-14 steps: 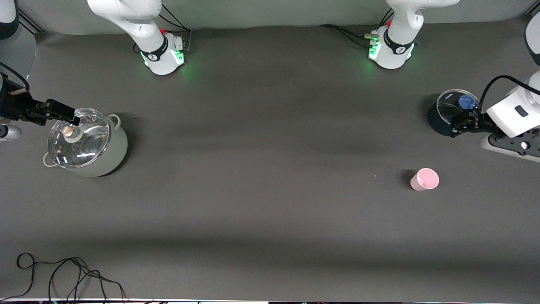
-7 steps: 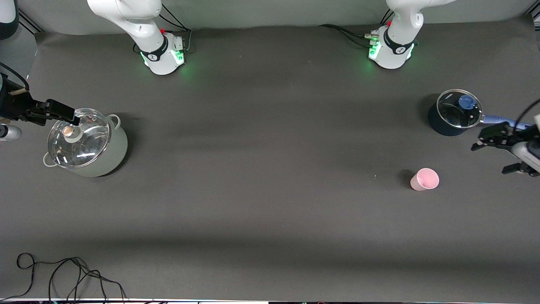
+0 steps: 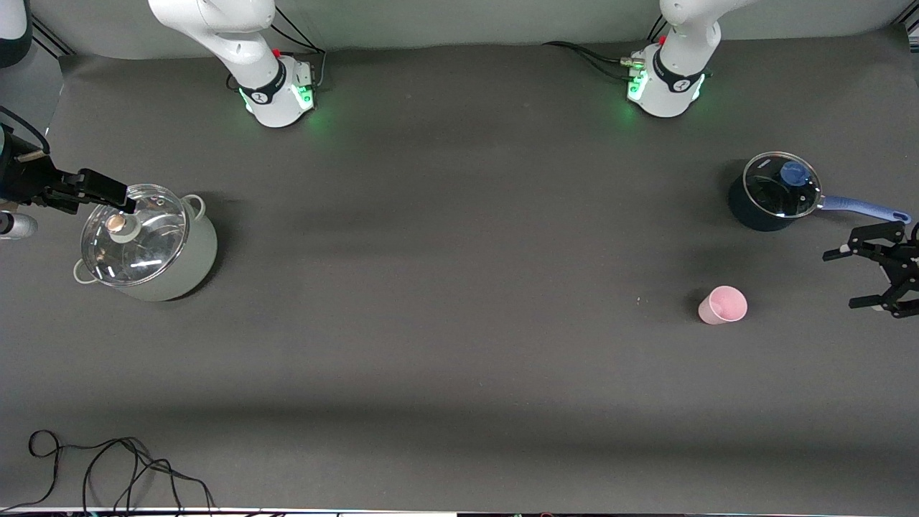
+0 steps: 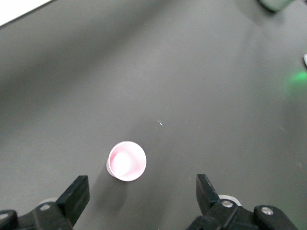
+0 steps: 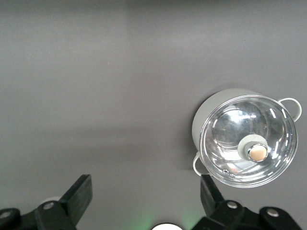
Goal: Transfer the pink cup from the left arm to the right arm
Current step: 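Lower the left gripper around the pink cup and close it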
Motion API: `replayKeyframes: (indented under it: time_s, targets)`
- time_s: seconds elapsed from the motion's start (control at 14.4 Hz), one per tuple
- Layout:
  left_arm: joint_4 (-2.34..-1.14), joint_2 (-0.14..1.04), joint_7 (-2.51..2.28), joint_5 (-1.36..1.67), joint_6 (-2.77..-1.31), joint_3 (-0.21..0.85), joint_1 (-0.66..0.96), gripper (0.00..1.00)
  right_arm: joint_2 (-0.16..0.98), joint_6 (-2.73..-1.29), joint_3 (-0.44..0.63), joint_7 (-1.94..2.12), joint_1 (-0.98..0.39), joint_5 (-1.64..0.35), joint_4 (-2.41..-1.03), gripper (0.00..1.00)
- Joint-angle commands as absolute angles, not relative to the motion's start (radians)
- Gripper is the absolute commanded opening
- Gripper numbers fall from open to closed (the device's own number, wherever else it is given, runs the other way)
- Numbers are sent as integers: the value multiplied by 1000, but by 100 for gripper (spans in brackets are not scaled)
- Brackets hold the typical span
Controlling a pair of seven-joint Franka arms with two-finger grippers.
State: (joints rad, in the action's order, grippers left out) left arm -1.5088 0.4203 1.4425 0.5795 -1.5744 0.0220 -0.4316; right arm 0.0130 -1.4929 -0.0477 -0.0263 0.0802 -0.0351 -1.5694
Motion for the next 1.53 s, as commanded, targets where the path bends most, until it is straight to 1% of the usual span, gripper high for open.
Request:
replayKeyframes:
  time_s: [0.0,0.28,0.49,0.83,0.97,1.18,1.46]
  targets:
    - [-1483,497,1609,623,-1539,34,-471,99,26,-1477,-51,-3,92,-51,-1545,100]
    - [-1489,615,1863,741,-1536,34,-532,99,26,-1477,-51,-3,92,-51,-1543,100]
    - [-1528,685,2081,843,-1542,34,-567,99,28,-1479,-51,-3,90,-51,-1543,100]
    - [-1545,793,2365,928,-1569,32,-589,99,28,-1479,-51,-3,92,-51,-1543,100]
    - [-1571,822,2460,960,-1614,32,-607,99,28,-1477,-51,-3,91,-51,-1545,100]
    - [-1575,888,2589,1031,-1628,32,-607,99,28,-1477,-51,-2,92,-51,-1545,100]
    - [-1623,900,2618,1043,-1680,35,-606,99,26,-1479,-51,-3,90,-51,-1545,100]
